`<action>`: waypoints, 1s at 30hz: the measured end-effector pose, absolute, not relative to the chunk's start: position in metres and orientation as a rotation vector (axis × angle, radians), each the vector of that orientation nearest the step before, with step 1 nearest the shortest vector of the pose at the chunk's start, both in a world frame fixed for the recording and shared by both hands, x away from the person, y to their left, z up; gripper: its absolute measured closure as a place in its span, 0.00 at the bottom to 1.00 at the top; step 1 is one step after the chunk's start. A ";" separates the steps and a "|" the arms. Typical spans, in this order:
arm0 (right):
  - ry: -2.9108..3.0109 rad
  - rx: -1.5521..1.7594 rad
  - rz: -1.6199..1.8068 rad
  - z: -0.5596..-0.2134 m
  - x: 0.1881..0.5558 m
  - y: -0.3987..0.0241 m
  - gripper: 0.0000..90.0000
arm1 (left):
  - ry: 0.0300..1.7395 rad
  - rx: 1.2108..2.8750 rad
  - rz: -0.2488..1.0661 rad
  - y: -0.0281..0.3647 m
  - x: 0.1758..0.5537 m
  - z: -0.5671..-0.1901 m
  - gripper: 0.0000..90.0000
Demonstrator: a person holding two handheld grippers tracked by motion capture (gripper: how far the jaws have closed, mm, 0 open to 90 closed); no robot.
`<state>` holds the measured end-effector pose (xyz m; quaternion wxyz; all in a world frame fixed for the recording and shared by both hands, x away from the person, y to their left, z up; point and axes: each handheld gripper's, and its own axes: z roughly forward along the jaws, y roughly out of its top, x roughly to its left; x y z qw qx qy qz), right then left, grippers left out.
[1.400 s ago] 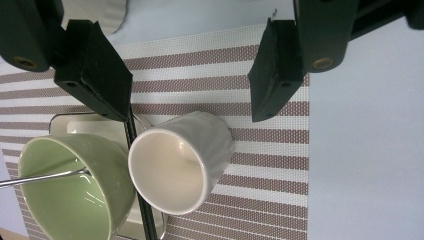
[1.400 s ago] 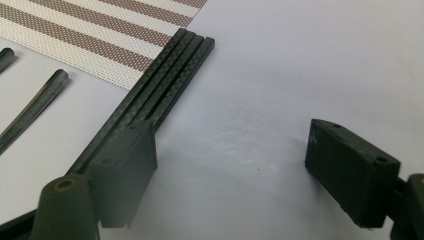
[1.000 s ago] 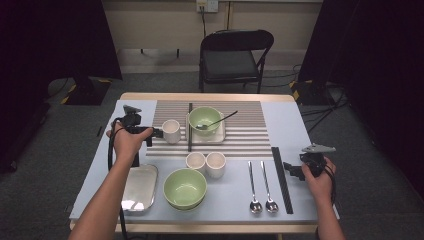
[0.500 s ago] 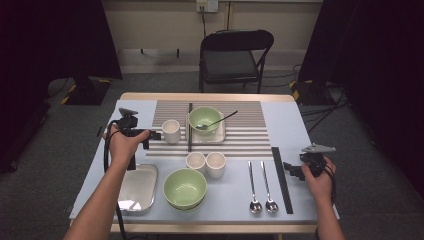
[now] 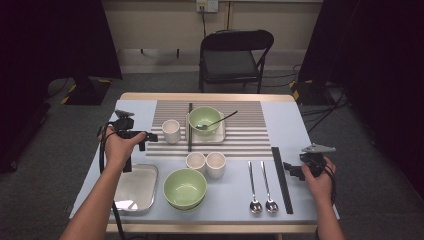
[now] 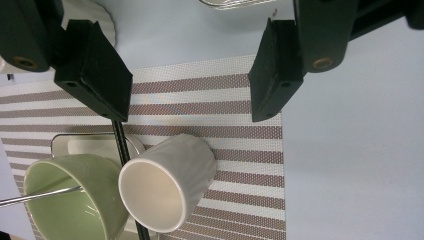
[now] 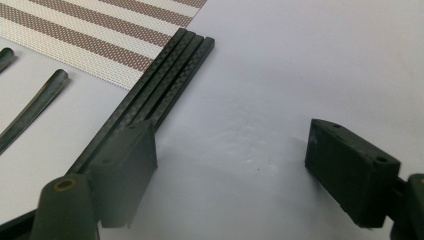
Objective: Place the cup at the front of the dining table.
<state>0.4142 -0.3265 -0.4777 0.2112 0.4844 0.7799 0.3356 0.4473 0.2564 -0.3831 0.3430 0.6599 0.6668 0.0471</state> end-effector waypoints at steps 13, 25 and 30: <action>2.167 1.346 0.932 -0.478 0.414 -0.327 0.22 | 1.726 1.707 0.127 0.263 0.440 -0.383 0.37; 2.167 1.346 0.933 -0.478 0.414 -0.327 0.22 | 1.736 1.701 0.129 0.268 0.435 -0.387 0.37; 2.169 1.345 0.932 -0.478 0.414 -0.327 0.22 | 1.729 1.706 0.131 0.269 0.432 -0.388 0.37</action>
